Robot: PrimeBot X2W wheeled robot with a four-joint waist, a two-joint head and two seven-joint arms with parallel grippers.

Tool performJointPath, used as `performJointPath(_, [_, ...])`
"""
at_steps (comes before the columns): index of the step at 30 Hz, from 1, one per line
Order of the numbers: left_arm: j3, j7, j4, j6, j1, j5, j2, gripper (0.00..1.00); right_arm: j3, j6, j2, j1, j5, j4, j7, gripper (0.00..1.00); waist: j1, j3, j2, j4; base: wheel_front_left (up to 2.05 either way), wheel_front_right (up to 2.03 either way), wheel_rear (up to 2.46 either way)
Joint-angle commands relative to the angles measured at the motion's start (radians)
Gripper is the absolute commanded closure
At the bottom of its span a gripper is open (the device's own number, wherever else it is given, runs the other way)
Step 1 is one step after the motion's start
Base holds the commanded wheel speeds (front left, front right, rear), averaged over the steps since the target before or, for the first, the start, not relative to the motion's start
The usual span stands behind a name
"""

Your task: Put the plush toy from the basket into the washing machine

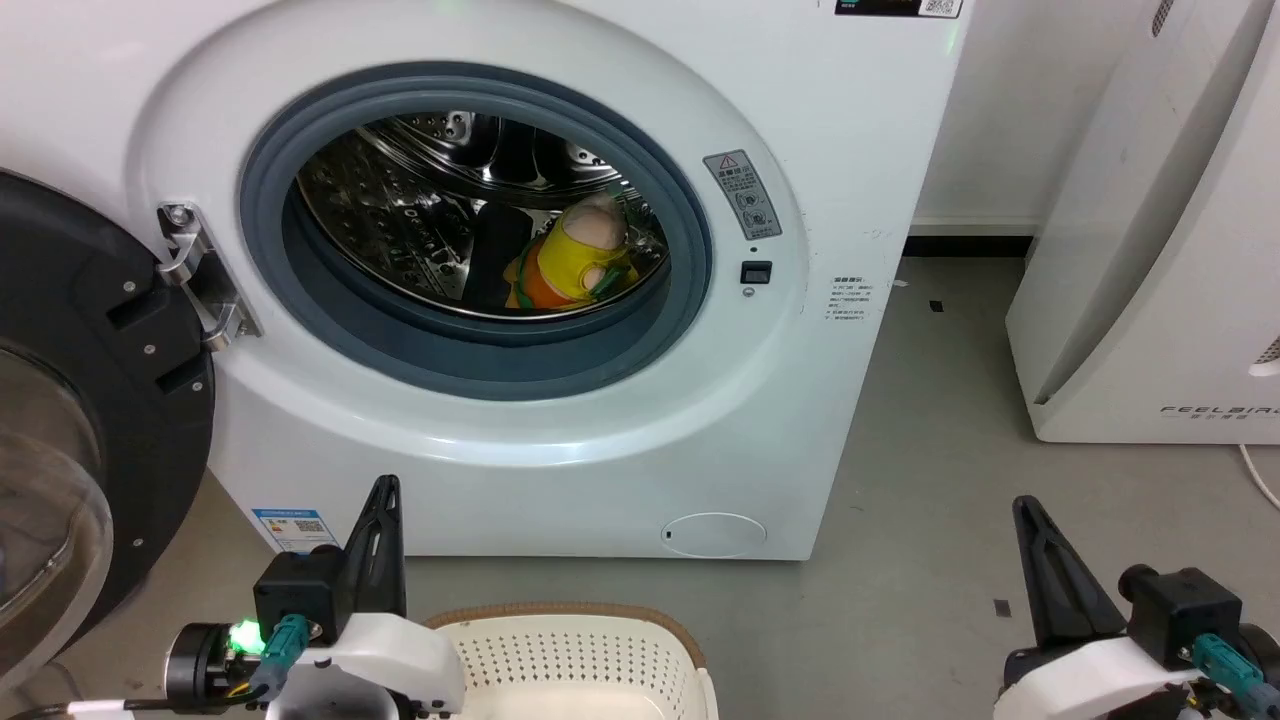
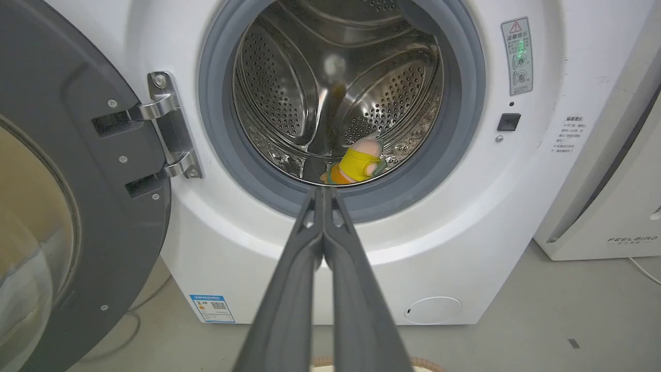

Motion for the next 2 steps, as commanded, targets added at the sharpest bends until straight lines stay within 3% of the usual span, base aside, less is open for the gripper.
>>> performJointPath(1, [0.003,0.009,-0.009,-0.004,0.013,0.008,0.001,1.00,0.003,-0.001,0.000,-0.019,-0.012,-0.008,0.008,1.00,-0.0001,0.000,0.0000,-0.001,0.00,0.00,0.00])
performJointPath(2, [0.003,0.011,-0.011,-0.004,0.013,0.009,0.001,1.00,0.004,-0.001,0.000,-0.019,-0.014,-0.008,0.010,1.00,-0.0001,0.000,0.0000,-0.001,0.00,0.00,0.00])
